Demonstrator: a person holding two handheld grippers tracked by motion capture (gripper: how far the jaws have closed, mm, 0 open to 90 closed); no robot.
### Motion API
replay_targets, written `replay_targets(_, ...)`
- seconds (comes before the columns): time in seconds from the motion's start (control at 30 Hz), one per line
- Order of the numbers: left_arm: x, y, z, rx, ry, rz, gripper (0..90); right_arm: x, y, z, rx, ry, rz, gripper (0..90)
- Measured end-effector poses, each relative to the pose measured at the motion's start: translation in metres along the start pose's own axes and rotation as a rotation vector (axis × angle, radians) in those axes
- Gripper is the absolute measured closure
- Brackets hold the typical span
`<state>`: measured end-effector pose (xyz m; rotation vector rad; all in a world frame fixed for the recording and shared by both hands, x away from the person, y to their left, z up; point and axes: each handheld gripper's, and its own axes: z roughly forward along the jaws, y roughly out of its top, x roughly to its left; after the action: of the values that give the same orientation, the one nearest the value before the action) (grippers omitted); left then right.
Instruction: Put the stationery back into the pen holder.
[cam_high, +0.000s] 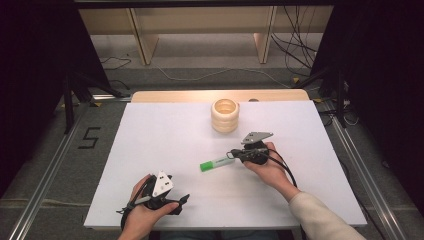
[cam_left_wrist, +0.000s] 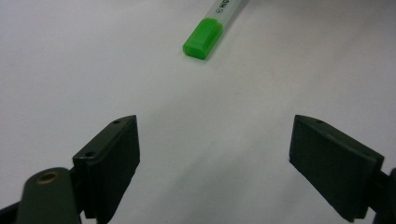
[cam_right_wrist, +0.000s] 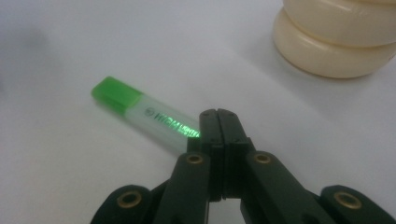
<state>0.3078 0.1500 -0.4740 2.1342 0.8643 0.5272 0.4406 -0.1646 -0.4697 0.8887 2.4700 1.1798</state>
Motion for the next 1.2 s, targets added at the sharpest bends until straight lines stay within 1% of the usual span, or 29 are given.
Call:
replay_targets(0.1,0.0,0.0,0.0,0.0,0.001,-0.001,16.1,-0.004,0.004,0.009,0.022,-0.003,0.004,90.0)
replay_targets(0.2,0.001,0.0,0.0,0.0,0.001,-0.005,16.1,-0.007,0.007,0.017,0.04,-0.009,0.017,90.0)
replay_targets(0.3,0.002,0.0,0.001,0.0,0.0,-0.005,16.1,-0.009,0.009,0.022,0.049,-0.008,0.021,90.0)
replay_targets(0.4,0.001,-0.001,0.0,0.002,0.001,-0.008,16.1,-0.013,0.011,0.03,0.072,-0.011,0.023,90.0)
replay_targets(0.47,0.002,-0.001,0.0,0.002,0.003,-0.004,16.1,-0.013,0.012,0.033,0.077,-0.01,0.024,90.0)
replay_targets(0.6,0.002,-0.001,0.0,0.001,0.006,-0.004,16.1,-0.013,0.012,0.039,0.104,-0.014,0.019,90.0)
replay_targets(0.83,0.002,-0.001,0.0,0.002,0.004,-0.003,16.1,-0.014,0.012,0.042,0.126,-0.016,0.014,90.0)
replay_targets(0.87,0.002,-0.001,0.0,0.003,0.004,-0.003,16.1,-0.014,0.012,0.042,0.131,-0.018,0.024,90.0)
replay_targets(0.97,0.002,-0.001,0.0,0.004,0.004,-0.005,16.2,-0.015,0.012,0.043,0.126,-0.016,0.019,90.0)
replay_targets(1.0,0.003,-0.001,0.0,0.004,0.004,-0.006,16.2,-0.015,0.012,0.042,0.133,-0.017,0.028,90.0)
replay_targets(1.2,0.002,-0.002,0.0,0.007,0.004,-0.007,16.2,-0.014,0.011,0.04,0.146,-0.001,0.026,90.0)
